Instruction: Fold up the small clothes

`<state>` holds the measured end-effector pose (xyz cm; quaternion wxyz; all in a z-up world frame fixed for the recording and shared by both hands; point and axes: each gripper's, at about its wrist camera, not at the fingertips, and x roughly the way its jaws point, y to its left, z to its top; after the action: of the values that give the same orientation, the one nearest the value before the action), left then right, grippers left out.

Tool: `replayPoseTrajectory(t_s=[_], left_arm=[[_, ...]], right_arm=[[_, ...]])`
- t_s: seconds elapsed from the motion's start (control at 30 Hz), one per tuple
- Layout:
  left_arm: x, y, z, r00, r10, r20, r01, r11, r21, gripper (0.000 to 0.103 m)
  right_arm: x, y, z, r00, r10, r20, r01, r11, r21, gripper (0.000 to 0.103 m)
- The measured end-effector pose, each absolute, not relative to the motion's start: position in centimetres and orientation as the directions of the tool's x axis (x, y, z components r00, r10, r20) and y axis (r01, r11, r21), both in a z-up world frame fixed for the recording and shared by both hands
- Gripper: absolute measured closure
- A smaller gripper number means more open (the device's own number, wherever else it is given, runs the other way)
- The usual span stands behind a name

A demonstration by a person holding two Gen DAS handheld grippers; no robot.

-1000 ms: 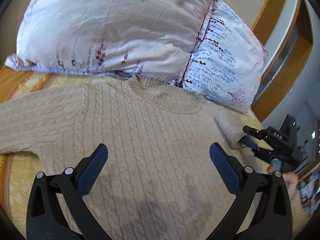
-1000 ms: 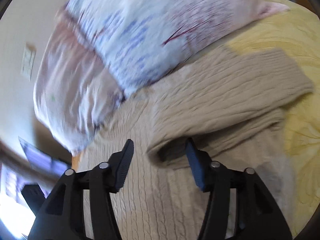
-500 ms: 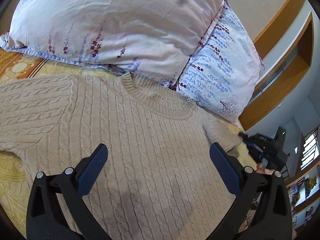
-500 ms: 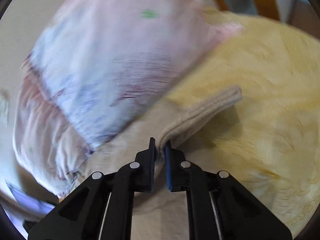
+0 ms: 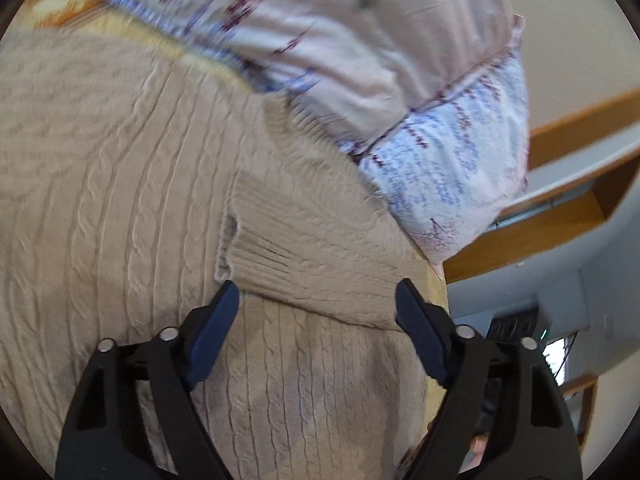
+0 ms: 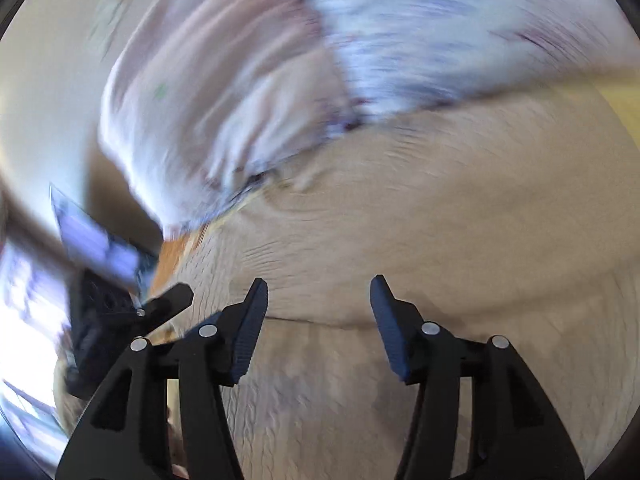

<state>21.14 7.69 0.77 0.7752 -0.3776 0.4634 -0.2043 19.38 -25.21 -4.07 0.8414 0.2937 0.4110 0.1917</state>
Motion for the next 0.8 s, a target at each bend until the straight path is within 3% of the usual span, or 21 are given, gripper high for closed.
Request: replayPoseTrajectory(t_s=[0.2,0.23,0.37,0.43,0.53,0.6,0.63,0.8], left_arm=[[22.4,7.8,-0.7,0.467,-0.656,-0.592,-0.137,0.608,-0.782,0.047],[22.6,7.8,-0.8,0.47,-0.648,-0.599,-0.149,0.61,-0.778,0.052],[23.5,7.7,-1.0,0.467,-0.626,-0.625,-0.164,0.633,-0.757,0.066],[24.1,7.5,-1.2,0.463,-0.611,-0.643,-0.153,0.659,-0.737,0.08],[24.9,7.5,-1.8,0.46,-0.595,-0.659,-0.152,0.679,-0.718,0.093],[25.4,7.5,-1.9,0.461,-0.592,-0.661,-0.139,0.687,-0.713,0.094],[25.7,7.4,-1.7,0.464,-0.582,-0.668,-0.123,0.705,-0.699,0.095],[26.0,7.9,1.3,0.546,-0.529,-0.65,-0.01,0.771,-0.637,0.095]], right_arm=[[16.3,-35.2,-7.8,0.698,0.494,-0.519,0.207,0.555,0.806,0.05],[16.0,-36.6,-8.2,0.72,0.479,-0.502,0.23,0.517,0.824,0.06],[16.1,-39.1,-8.3,0.772,0.419,-0.478,0.26,0.479,0.838,0.068],[16.2,-39.4,-8.2,0.784,0.398,-0.477,0.261,0.485,0.834,0.07],[16.6,-39.4,-8.2,0.791,0.378,-0.481,0.266,0.496,0.826,0.074],[17.0,-39.3,-8.1,0.791,0.354,-0.499,0.272,0.527,0.805,0.081],[17.0,-39.3,-8.2,0.792,0.346,-0.503,0.274,0.535,0.799,0.092],[15.7,-38.0,-7.4,0.82,0.303,-0.486,0.226,0.608,0.761,0.095]])
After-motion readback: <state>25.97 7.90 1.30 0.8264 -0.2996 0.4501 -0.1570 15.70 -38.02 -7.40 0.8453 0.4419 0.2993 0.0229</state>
